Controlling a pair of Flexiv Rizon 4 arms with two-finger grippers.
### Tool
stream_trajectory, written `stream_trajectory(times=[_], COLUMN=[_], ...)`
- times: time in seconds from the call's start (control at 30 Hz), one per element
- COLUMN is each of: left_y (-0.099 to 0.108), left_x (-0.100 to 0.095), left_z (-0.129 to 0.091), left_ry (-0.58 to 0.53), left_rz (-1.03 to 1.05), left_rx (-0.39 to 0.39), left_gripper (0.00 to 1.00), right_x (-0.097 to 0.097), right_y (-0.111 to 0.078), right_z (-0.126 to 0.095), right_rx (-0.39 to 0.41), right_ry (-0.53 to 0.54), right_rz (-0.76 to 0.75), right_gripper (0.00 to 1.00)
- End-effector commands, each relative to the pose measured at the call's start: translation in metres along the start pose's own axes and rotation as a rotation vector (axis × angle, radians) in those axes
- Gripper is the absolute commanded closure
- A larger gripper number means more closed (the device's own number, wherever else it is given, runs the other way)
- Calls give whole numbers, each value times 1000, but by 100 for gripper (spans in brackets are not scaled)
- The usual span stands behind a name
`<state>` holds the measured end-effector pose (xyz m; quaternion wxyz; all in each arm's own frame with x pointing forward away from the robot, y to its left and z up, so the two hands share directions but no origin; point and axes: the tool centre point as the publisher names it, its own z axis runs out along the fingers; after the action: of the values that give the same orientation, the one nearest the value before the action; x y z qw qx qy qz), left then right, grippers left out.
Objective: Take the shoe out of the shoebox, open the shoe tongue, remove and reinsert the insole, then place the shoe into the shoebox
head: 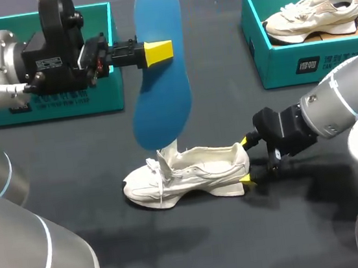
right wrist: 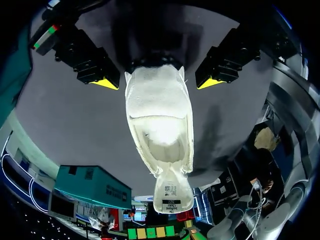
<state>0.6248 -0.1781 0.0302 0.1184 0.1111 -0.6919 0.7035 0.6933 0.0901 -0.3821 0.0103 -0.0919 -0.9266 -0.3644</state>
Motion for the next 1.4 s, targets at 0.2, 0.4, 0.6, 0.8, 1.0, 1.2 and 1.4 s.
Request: stream_trajectory(times=[0.2,0.4,0.6,0.8,1.0,1.2,1.4], left_y=[-1,-1,-1,-1,-1,-1,-1], left_x=[-1,-1,-1,-1,-1,-1,-1], left_z=[3,3,3,3,3,3,3], left_ry=[2,2,2,2,2,2,2], left_rz=[-1,-1,-1,-1,-1,-1,-1], left_rx=[0,0,0,0,0,0,0], left_gripper=[100,100,100,100,100,100,100], right_x=[6,4,5,6,4,2,4], right_y=[15,19,25,33,40,47,56], right_z=[-15,-21,-28,-34,-33,-30,-27], right_rx=[389,491,571,669,735,789,792], right_ry=[-9,-16,-23,-51,-97,-117,-131], right_rz=[14,19,24,42,27,-3,-39], right_gripper=[0,0,0,0,0,0,0])
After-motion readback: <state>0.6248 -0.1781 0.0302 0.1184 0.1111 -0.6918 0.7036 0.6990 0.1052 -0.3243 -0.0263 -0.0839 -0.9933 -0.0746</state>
